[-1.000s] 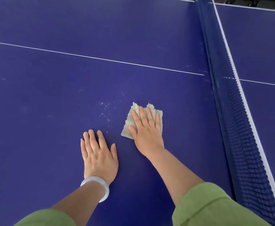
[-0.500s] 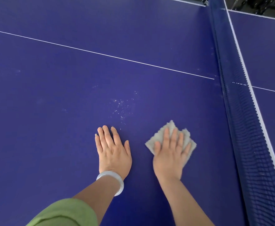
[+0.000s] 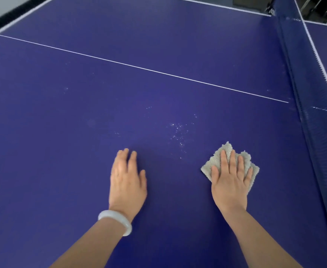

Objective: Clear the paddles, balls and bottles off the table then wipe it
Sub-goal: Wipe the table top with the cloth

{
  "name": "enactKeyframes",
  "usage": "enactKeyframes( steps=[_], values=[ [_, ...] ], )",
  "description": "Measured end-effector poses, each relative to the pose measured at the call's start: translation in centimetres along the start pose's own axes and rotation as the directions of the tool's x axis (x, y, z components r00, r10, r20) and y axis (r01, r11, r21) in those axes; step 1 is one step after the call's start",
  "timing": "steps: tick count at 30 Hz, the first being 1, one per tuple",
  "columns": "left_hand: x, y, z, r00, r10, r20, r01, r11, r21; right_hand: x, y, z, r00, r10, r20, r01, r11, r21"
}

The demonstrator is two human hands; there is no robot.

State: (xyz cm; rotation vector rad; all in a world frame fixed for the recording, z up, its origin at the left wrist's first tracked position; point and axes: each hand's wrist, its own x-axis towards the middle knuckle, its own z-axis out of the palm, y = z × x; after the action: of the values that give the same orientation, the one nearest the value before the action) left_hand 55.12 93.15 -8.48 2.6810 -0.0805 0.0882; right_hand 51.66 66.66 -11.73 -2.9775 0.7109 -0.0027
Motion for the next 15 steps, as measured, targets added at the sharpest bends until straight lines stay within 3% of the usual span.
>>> enactKeyframes(
  steps=[4,8,13,15],
  values=[
    [3.2,-6.9,-2.1,0.975,-0.216,-0.048,0.221,0.96,0.175,-0.7,-1.0,-0.4,0.995,0.094,0.033,-0.095,0.995,0.034],
    [5.4,-9.3,-2.0,0.948,-0.312,-0.058,0.316,0.917,0.242,-4.1,-6.0,-0.3,0.984,0.179,-0.023,-0.176,0.98,0.098],
    [5.3,-9.4,-1.2,0.947,-0.305,-0.101,0.321,0.903,0.284,-5.3,-11.3,0.5,0.988,-0.152,-0.004,0.151,0.984,0.09],
    [5.3,-9.5,-1.2,0.947,-0.297,-0.12,0.319,0.904,0.285,-3.1,-10.2,0.5,0.981,-0.196,0.011,0.196,0.98,0.032]
  ],
)
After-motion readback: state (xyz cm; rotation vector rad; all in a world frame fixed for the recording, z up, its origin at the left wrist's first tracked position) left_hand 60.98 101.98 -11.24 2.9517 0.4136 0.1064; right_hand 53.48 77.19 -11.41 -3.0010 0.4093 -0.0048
